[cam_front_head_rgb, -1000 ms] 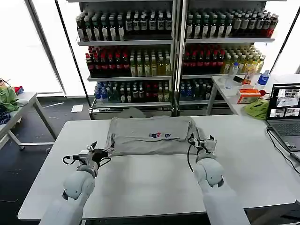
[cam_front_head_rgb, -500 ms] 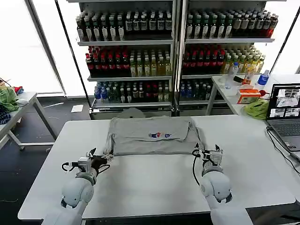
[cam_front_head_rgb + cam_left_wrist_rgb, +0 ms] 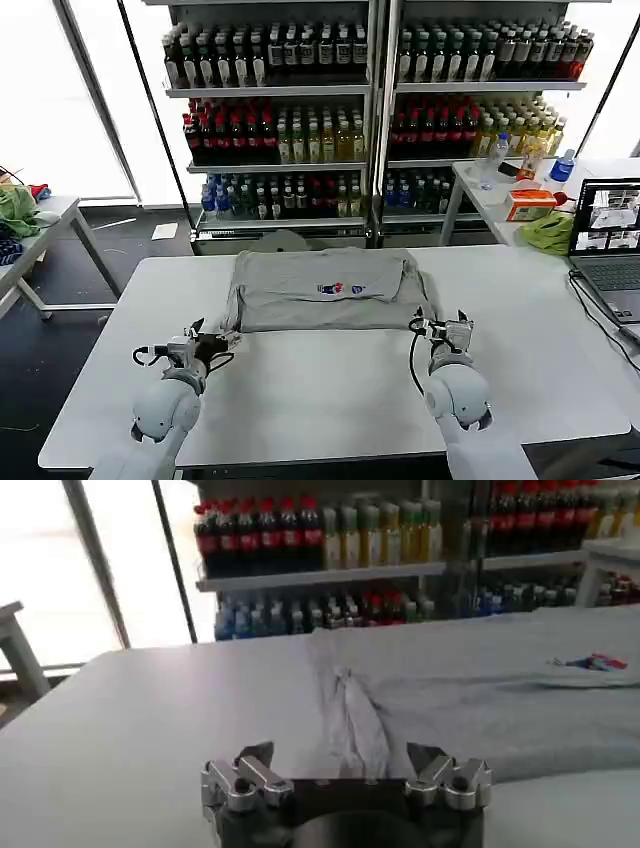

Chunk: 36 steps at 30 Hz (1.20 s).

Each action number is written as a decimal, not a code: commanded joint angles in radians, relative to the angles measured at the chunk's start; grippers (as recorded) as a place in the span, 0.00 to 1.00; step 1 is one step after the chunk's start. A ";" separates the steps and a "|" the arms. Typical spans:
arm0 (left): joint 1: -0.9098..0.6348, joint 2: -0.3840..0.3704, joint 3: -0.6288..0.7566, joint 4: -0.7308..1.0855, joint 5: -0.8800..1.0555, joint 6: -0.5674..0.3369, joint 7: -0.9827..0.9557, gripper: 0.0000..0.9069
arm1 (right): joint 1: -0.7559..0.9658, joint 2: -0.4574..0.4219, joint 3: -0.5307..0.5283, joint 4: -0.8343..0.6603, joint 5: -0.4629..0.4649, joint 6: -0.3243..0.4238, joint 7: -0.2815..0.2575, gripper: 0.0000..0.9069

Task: Fold and organize the clothes.

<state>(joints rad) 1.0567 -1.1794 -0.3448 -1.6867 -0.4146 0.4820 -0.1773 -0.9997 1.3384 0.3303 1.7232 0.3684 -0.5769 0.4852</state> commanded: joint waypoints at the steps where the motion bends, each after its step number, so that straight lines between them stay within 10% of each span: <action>1: -0.003 -0.012 0.005 0.009 -0.007 0.000 -0.002 1.00 | 0.005 0.002 0.001 -0.028 -0.002 -0.001 -0.001 1.00; 25: -0.021 -0.026 0.010 0.031 -0.034 0.004 -0.010 1.00 | -0.002 0.012 -0.009 -0.058 -0.015 -0.001 -0.004 1.00; 27: -0.022 -0.026 0.009 0.031 -0.034 0.005 -0.010 0.83 | -0.005 0.011 -0.010 -0.063 -0.015 -0.001 -0.009 0.74; 31: -0.022 -0.019 0.009 0.036 -0.035 0.005 -0.009 0.06 | 0.000 0.015 -0.009 -0.069 -0.014 -0.001 -0.010 0.00; 36: -0.020 -0.018 0.010 0.035 -0.038 0.006 -0.009 0.01 | -0.006 0.015 -0.011 -0.061 -0.013 -0.001 -0.015 0.00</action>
<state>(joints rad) 1.0357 -1.1988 -0.3368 -1.6494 -0.4508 0.4860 -0.1865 -1.0071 1.3517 0.3192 1.6662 0.3555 -0.5760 0.4714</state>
